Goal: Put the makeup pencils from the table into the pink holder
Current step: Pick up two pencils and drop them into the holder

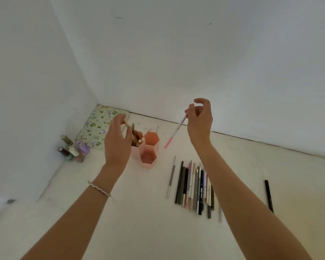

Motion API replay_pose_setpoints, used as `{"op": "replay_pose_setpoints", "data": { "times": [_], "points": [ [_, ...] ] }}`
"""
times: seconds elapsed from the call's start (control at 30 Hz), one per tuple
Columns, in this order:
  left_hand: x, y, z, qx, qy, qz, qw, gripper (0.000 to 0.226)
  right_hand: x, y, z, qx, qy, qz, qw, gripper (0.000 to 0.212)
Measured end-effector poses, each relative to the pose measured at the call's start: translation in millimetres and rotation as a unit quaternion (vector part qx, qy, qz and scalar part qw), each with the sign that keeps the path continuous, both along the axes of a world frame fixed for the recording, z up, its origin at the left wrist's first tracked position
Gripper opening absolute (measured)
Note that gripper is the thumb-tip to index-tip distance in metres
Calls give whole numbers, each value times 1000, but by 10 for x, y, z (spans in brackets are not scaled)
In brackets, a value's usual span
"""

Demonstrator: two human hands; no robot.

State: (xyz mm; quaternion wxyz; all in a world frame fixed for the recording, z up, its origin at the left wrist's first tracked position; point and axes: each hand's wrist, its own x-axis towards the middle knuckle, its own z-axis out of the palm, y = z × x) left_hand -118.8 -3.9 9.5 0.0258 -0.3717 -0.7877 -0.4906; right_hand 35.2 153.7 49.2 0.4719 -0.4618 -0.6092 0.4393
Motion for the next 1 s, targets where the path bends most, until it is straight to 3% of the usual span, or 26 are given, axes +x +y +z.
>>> {"op": "replay_pose_setpoints", "data": {
  "times": [0.1,0.27,0.4,0.5,0.57,0.67,0.8,0.9,1.0],
  "points": [
    [-1,-40,-71,-53,121,32,991,21,-100,-156,96,26,46,6,999,8],
    [-120,-97,108,52,77,106,990,31,-343,-443,126,114,82,19,990,9],
    [-37,-83,247,77,42,85,992,32,-500,-662,-101,144,-36,116,982,7],
    [214,-62,277,93,12,33,995,29,-531,-779,-320,164,-175,202,949,11],
    [470,-41,225,85,-28,-12,996,19,-448,-765,-408,177,-182,183,950,16],
    [861,41,-34,-56,-108,-99,988,15,-189,-588,-412,109,-127,84,982,24],
    [1235,206,-510,-346,-111,-140,921,22,183,-324,-432,28,-135,34,990,29],
    [1374,263,-690,-428,-78,-141,889,24,416,-254,-506,8,-143,23,989,26],
    [1396,298,-743,-448,-34,-148,881,30,579,-229,-621,3,-179,24,984,23]
  ]
}}
